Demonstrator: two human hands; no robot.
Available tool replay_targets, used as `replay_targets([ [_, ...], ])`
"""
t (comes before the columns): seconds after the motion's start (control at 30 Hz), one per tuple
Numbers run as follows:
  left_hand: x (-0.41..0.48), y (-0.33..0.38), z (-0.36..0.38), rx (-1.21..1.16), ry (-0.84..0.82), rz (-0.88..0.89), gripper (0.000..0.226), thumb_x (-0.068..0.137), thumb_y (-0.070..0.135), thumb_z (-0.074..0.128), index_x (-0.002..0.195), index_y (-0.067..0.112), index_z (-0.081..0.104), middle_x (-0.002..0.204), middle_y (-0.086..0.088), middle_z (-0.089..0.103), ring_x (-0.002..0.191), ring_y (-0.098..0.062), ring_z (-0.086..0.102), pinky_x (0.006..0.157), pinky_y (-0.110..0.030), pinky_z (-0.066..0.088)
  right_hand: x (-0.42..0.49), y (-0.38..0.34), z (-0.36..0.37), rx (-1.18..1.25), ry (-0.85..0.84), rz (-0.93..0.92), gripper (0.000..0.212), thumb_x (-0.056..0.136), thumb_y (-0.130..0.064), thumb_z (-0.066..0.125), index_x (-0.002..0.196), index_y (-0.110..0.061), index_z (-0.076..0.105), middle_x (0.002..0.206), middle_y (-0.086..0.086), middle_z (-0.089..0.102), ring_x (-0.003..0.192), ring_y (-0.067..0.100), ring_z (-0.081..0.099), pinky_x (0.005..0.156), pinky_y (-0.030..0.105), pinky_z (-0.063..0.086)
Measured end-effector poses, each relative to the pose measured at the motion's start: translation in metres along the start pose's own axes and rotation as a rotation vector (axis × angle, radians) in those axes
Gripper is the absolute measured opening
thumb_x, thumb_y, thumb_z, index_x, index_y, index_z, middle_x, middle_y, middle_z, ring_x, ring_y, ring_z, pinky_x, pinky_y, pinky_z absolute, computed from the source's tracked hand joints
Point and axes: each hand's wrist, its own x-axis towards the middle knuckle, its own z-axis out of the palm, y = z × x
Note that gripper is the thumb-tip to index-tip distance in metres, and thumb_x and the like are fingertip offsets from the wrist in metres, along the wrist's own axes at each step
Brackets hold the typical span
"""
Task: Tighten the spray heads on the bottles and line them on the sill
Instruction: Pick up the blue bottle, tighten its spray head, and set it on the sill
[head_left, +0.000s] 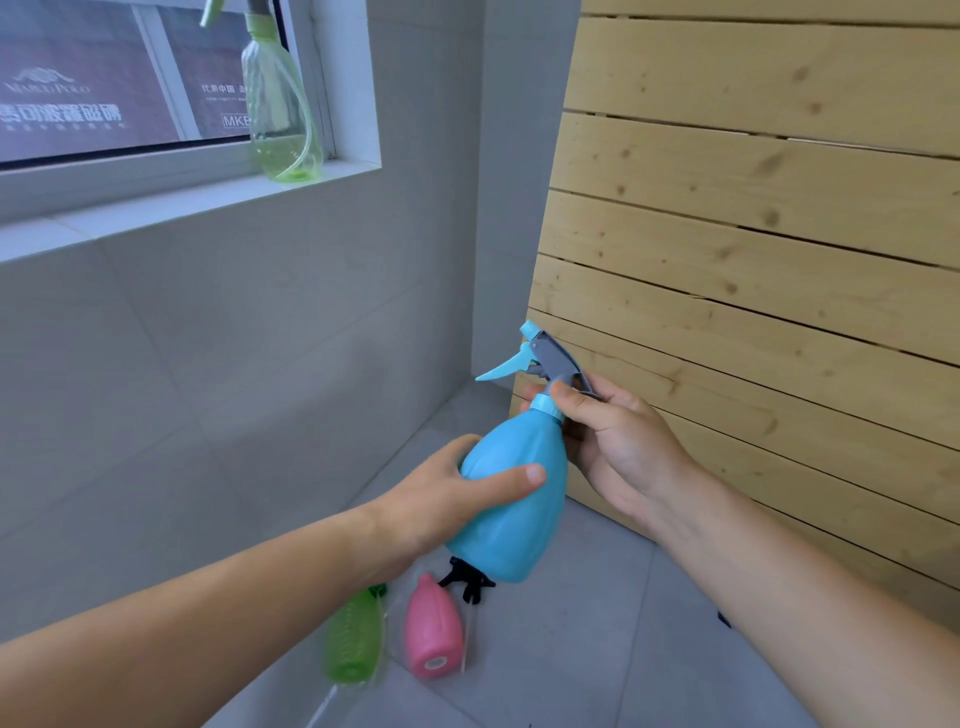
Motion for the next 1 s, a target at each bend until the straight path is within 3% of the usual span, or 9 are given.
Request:
replay_targets([
  [0.13,-0.005,-0.002,0.001,-0.211,-0.163,-0.045,0.045,0.085,0.046,0.066,0.124,0.024,0.066,0.110,-0.003,0.079,0.097,-0.021,0.076,0.082,-0.034,0.061,-0.003,-0.002,0.002,-0.003,-0.053,-0.001,0.020,0.093,-0.012,0.061,0.110,-0.007,0.069,0.105,0.013,0.074,0.096,0.028,0.067,0.093,0.044,0.052],
  [0.23,-0.006,-0.003,0.000,-0.244,-0.184,-0.044,0.049,0.084,0.045,0.069,0.124,0.018,0.066,0.108,-0.007,0.078,0.094,-0.024,0.075,0.082,-0.037,0.062,-0.006,-0.001,0.005,-0.021,-0.085,0.007,0.027,0.096,-0.015,0.058,0.119,-0.004,0.063,0.110,0.013,0.074,0.096,0.027,0.069,0.091,0.043,0.054],
  [0.43,-0.007,0.000,0.001,-0.094,-0.068,0.002,0.058,0.075,0.049,0.076,0.124,0.020,0.065,0.112,-0.013,0.077,0.094,-0.025,0.075,0.088,-0.044,0.059,-0.009,-0.005,0.006,-0.069,-0.121,0.000,0.026,0.095,-0.015,0.058,0.120,-0.009,0.062,0.112,0.022,0.072,0.102,0.030,0.071,0.089,0.041,0.056],
  [0.6,-0.006,0.009,0.000,0.004,0.089,0.095,0.066,0.058,0.054,0.083,0.113,0.021,0.067,0.103,-0.011,0.078,0.084,-0.020,0.076,0.076,-0.038,0.062,-0.008,-0.006,0.012,-0.010,-0.084,-0.086,0.023,0.094,-0.010,0.058,0.116,-0.009,0.065,0.101,0.018,0.074,0.096,0.029,0.071,0.082,0.035,0.058],
  [0.9,-0.003,0.010,0.001,0.112,0.190,0.082,0.050,0.065,0.049,0.083,0.104,0.023,0.066,0.085,0.003,0.073,0.070,-0.011,0.071,0.063,-0.026,0.057,-0.006,0.003,0.017,0.008,0.023,-0.068,0.014,0.093,-0.010,0.060,0.104,-0.012,0.069,0.098,0.017,0.076,0.092,0.025,0.072,0.078,0.033,0.059],
  [1.0,-0.001,0.013,-0.003,0.084,0.138,0.083,0.050,0.069,0.048,0.081,0.110,0.023,0.067,0.095,-0.005,0.076,0.077,-0.012,0.073,0.067,-0.027,0.058,-0.002,-0.002,0.013,0.088,-0.028,-0.009,0.013,0.091,-0.011,0.062,0.102,-0.011,0.067,0.105,0.018,0.075,0.094,0.026,0.072,0.081,0.034,0.060],
])
